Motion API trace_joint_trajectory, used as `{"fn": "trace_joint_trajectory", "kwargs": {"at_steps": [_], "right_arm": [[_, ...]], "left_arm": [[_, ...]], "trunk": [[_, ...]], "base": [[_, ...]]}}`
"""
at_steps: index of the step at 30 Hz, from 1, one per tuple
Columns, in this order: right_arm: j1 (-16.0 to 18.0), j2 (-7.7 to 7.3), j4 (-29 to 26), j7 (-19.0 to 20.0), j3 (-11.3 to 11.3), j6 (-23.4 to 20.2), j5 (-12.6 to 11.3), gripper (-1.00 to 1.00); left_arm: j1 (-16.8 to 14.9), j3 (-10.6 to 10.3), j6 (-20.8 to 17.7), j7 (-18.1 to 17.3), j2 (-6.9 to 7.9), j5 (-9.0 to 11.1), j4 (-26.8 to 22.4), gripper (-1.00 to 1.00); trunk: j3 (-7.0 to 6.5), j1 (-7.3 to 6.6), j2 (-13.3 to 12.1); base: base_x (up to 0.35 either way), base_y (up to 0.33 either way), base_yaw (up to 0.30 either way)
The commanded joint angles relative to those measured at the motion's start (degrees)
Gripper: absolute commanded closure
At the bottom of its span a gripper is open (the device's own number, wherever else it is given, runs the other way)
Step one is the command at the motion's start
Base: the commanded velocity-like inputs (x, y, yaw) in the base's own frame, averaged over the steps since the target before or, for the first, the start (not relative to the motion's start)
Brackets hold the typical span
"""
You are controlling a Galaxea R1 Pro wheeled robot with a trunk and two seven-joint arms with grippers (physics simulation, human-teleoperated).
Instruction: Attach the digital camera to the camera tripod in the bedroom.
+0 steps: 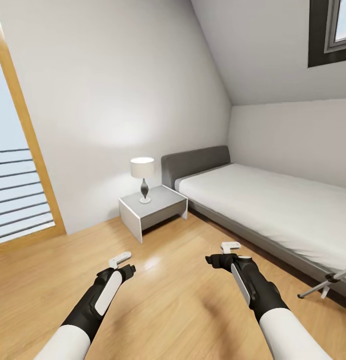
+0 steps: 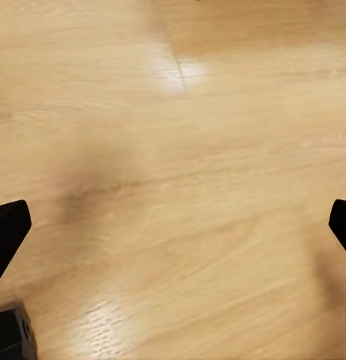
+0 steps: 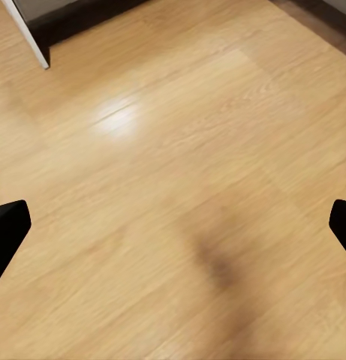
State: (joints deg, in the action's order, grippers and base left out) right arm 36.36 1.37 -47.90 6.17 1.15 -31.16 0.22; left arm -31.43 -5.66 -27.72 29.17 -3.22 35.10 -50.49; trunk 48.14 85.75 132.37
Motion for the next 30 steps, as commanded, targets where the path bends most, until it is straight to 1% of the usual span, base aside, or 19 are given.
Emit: {"fn": "trace_joint_trajectory", "kwargs": {"at_steps": [1, 5, 7, 12, 27, 30], "right_arm": [[0.0, 0.01, -0.1, 0.1, 0.0, -0.3, 0.0, -1.00], [0.0, 0.03, -0.1, 0.1, 0.0, -0.3, 0.0, -1.00], [0.0, -0.03, -0.1, 0.1, -0.1, -0.3, 0.0, -1.00], [0.0, 0.00, -0.1, 0.1, -0.1, -0.3, 0.0, -1.00], [0.0, 0.01, -0.1, 0.1, 0.0, -0.3, 0.0, -1.00], [0.0, 0.03, -0.1, 0.1, 0.0, -0.4, 0.0, -1.00]], "left_arm": [[0.0, -0.1, -0.1, 0.6, 0.03, 0.6, -0.1, -1.00], [0.0, -0.1, -0.1, 1.1, 0.00, 0.6, -0.2, -1.00], [0.0, -0.1, 0.2, 3.0, -0.19, 0.6, -0.2, -1.00], [0.0, -0.1, 0.6, 4.8, -0.34, 0.7, -0.2, -1.00], [0.0, -0.1, 0.7, 5.4, -0.29, 1.3, 0.1, -1.00], [0.0, -0.1, 0.7, 5.4, -0.29, 1.3, 0.1, -1.00]], "trunk": [[0.25, 0.21, 0.4], [0.97, 1.09, 2.0], [1.32, 1.53, 2.9], [2.22, 2.63, 4.9], [4.91, 5.93, 10.9], [5.58, 6.00, 10.9]], "base": [[0.000, 0.000, 0.000], [0.000, 0.000, 0.000], [0.000, 0.000, 0.000], [0.000, 0.000, 0.000], [0.000, 0.000, 0.000], [0.000, 0.000, 0.000]]}}
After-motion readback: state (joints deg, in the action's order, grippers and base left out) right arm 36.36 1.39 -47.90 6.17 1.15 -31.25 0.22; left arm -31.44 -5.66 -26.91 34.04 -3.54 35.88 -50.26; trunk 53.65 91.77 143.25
